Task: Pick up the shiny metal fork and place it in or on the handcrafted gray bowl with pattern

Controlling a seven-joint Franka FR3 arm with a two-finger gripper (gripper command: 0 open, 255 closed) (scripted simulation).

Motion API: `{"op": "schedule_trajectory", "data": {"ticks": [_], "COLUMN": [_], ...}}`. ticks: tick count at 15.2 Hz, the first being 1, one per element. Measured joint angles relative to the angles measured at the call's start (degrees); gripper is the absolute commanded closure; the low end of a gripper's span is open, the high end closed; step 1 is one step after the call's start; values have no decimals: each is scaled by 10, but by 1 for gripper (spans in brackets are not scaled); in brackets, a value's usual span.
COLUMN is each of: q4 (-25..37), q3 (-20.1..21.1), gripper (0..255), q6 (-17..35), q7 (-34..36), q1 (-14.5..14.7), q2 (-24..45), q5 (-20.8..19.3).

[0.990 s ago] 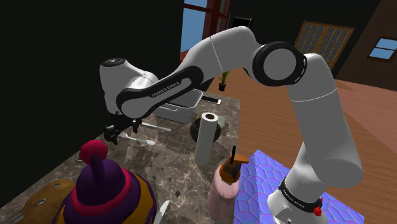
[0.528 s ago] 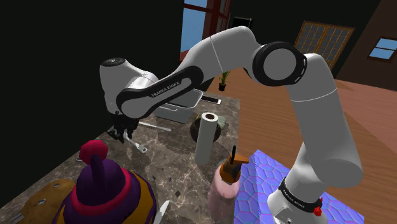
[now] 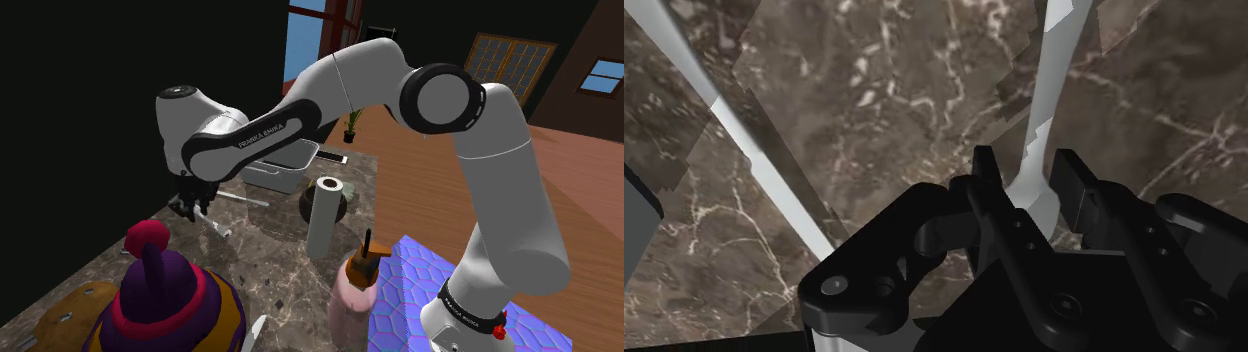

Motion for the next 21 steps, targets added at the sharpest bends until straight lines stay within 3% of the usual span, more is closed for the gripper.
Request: {"op": "schedule_trajectory", "data": {"ticks": [21], "q4": [79], "q3": [17], "gripper": [255], "q6": [-126], "q7": [-36], "q1": [-2], "q2": [-52], "q5": [32]}}
